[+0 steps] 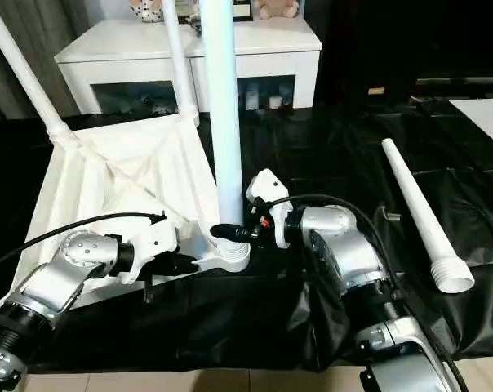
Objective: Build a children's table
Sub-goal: Insert table leg to table base
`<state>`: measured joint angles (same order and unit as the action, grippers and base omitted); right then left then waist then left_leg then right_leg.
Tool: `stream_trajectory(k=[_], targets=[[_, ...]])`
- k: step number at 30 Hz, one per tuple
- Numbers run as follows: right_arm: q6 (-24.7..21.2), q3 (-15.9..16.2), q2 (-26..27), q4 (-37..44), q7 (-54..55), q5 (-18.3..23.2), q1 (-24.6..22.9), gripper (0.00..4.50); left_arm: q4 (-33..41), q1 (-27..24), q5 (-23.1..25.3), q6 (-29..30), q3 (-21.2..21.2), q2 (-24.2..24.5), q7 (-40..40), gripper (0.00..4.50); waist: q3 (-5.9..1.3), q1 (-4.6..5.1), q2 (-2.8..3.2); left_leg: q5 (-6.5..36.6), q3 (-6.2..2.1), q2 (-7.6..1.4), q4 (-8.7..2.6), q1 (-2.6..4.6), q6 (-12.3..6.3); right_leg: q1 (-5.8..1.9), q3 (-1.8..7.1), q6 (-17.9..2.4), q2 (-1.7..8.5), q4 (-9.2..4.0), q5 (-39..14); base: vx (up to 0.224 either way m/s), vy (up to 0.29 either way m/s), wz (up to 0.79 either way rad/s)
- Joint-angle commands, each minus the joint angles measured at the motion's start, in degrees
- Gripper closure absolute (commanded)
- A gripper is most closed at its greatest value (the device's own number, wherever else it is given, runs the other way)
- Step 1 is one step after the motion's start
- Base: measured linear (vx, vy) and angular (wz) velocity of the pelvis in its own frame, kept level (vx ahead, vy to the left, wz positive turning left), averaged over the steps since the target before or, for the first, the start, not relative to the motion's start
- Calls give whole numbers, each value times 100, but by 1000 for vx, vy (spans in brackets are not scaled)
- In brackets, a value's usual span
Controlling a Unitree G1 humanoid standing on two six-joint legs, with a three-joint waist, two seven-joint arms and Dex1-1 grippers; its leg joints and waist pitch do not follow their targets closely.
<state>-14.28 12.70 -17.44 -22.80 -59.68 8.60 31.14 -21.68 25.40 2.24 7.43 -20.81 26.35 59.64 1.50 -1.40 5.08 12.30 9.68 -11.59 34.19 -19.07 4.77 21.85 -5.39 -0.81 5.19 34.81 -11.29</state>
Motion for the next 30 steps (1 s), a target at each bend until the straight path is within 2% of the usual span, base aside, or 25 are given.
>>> stream_trajectory(k=[1, 4, 6, 8, 9, 10, 11, 13, 14, 15, 16, 17, 18, 20, 21, 22, 25, 26, 27, 30], targets=[[-451, 433, -76, -764, 190, -467, -514, 266, 161, 273, -11, -172, 123, 10, -36, 450, -138, 61, 19, 2536, -105, -111, -532, -5, -37, -90, 258, -623, 299, -650, -3015, 0, 0, 0], [-463, 467, -63, -736, 231, -503, -532, 266, 159, 249, -18, -177, 139, 30, -27, 450, -128, 69, -2, 2579, -113, -112, -540, -9, -37, -78, 257, -568, 302, -662, -3130, 0, 0, 0], [-465, 465, -57, -728, 258, -508, -537, 266, 158, 243, -21, -179, 146, 37, -26, 450, -121, 87, 11, 2644, -119, -115, -548, -4, -27, -63, 259, -543, 304, -674, -3182, 0, 0, 0], [-451, 362, 31, -816, 512, -517, -484, 266, 133, 237, -29, -119, 185, 45, -67, 450, -123, 100, 3, 2659, -121, -115, -552, -2, -21, -59, 260, -541, 305, -677, -3180, 0, 0, 0], [-462, 140, 224, -1040, 1121, -554, -340, 266, -5, 295, -48, 65, 313, -33, -299, 450, -117, 141, 12, 2688, -130, -109, -567, -17, -7, -72, 245, -531, 304, -679, -3181, 0, 0, 0], [-462, 140, 224, -1040, 1121, -554, -340, 266, -5, 295, -48, 65, 313, -33, -299, 450, -116, 160, 14, 2691, -128, -103, -569, -12, 8, -65, 240, -524, 302, -683, -3199, 0, 0, 0], [-522, -96, 450, -1283, 1866, -602, -195, 266, -262, 427, -59, 315, 499, -197, -717, 450, -111, 200, 2, 2728, -139, -92, -572, -15, 33, -64, 224, -496, 304, -699, -3300, 0, 0, 0], [-560, -187, 543, -1376, 2170, -617, -144, 266, -384, 493, -56, 425, 576, -270, -909, 450, -103, 262, 12, 2811, -171, -65, -570, -14, 98, -65, 177, -383, 305, -727, -3538, 0, 0, 0], [-646, -343, 795, -1553, 2969, -709, -81, 266, -750, 701, 82, 684, 680, -448, -1491, 450, -88, 316, -21, 2860, -188, -60, -577, -37, 84, -70, 167, -308, 308, -753, -3607, 0, 0, 0], [-658, -362, 889, -1627, 3231, -758, -64, 266, -871, 779, 137, 781, 693, -518, -1678, 450, -92, 331, 14, 2943, -227, -48, -581, -13, 99, -65, 146, -276, 321, -775, -3678, 0, 0, 0], [-676, -374, 974, -1703, 3422, -783, -45, 266, -953, 845, 159, 917, 718, -600, -1841, 450, -88, 360, 0, 2970, -243, -45, -591, -37, 76, -83, 137, -255, 322, -785, -3654, 0, 0, 0], [-681, -377, 995, -1722, 3468, -789, -41, 266, -974, 861, 164, 951, 724, -620, -1880, 450, -82, 389, 22, 3047, -290, -54, -627, -97, 72, -141, 105, -242, 332, -772, -3535, 0, 0, 0], [-712, -428, 1104, -1849, 3729, -790, 5, 266, -1050, 945, 161, 1131, 762, -737, -2053, 450, -84, 430, 9, 3111, -320, -50, -633, -117, 68, -143, 91, -241, 346, -783, -3493, 0, 0, 0], [-743, -460, 1221, -2046, 4021, -797, 96, 266, -1146, 1068, 154, 1374, 805, -896, -2264, 450, -83, 457, -4, 3205, -323, -35, -615, -71, 36, -97, 97, -247, 348, -822, -3535, 0, 0, 0], [-748, -453, 1305, -2240, 4220, -818, 195, 266, -1185, 1154, 173, 1545, 804, -1017, -2390, 450, -79, 495, -5, 3239, -315, -24, -600, -38, 3, -67, 99, -330, 350, -843, -3495, 0, 0, 0], [-762, -444, 1396, -2453, 4394, -830, 311, 266, -1212, 1237, 222, 1700, 767, -1152, -2518, 450, -80, 501, -7, 3226, -324, -23, -612, -53, -25, -88, 92, -345, 346, -841, -3418, 0, 0, 0], [-700, -561, 1601, -2934, 4879, -808, 568, 266, -1343, 1413, 301, 1878, 681, -1432, -2758, 450, -72, 547, -8, 3314, -330, -18, -611, -40, -14, -66, 82, -397, 343, -841, -3368, 0, 0, 0], [-690, -734, 1727, -3186, 5124, -697, 688, 266, -1385, 1489, 331, 1950, 627, -1599, -2877, 450, -68, 546, -17, 3341, -328, -14, -611, -37, -23, -63, 84, -390, 344, -851, -3369, 0, 0, 0], [-700, -1040, 1922, -3605, 5436, -455, 851, 266, -1395, 1587, 334, 2051, 534, -1900, -2996, 450, -68, 576, -48, 3325, -315, -12, -606, -29, -74, -43, 107, -433, 357, -863, -3424, 0, 0, 0], [-699, -1216, 2018, -3830, 5681, -354, 929, 266, -1300, 1616, 296, 2169, 489, -2085, -3035, 450, -46, 561, -35, 3546, -305, 0, -590, 55, -66, 31, 74, -392, 331, -918, -3510, 0, 0, 0]])
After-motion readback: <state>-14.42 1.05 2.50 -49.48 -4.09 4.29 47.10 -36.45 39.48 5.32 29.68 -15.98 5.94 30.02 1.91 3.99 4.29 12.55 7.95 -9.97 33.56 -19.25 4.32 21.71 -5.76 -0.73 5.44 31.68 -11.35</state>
